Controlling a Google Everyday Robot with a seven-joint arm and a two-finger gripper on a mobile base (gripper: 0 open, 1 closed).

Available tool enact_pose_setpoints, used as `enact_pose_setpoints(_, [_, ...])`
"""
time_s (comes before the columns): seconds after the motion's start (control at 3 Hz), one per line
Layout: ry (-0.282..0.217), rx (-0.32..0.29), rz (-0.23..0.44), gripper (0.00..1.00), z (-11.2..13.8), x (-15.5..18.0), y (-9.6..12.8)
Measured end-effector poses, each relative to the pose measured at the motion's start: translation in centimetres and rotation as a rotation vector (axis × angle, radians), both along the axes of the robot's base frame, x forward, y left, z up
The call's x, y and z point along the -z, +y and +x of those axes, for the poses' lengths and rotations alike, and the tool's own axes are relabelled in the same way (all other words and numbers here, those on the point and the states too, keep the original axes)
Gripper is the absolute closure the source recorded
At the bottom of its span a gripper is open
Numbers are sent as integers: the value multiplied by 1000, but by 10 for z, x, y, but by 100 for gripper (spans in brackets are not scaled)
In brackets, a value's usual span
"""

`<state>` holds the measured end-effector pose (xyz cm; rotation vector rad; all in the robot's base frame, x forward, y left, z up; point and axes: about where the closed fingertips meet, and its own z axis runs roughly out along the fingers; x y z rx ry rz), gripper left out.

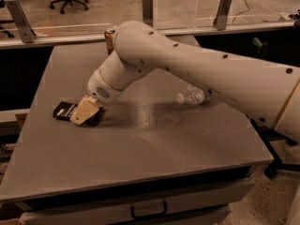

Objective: Pick rxbar chocolate

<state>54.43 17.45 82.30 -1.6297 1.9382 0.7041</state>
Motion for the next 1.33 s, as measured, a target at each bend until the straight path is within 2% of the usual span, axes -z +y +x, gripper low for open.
enact_pose_setpoints(0.33, [0, 0, 0, 96, 0, -3, 0])
enact_pose_setpoints(0.67, [0, 0, 0, 100, 0, -5, 0])
enact_pose_setpoints(1.33, [-1, 0, 0, 100, 0, -6, 0])
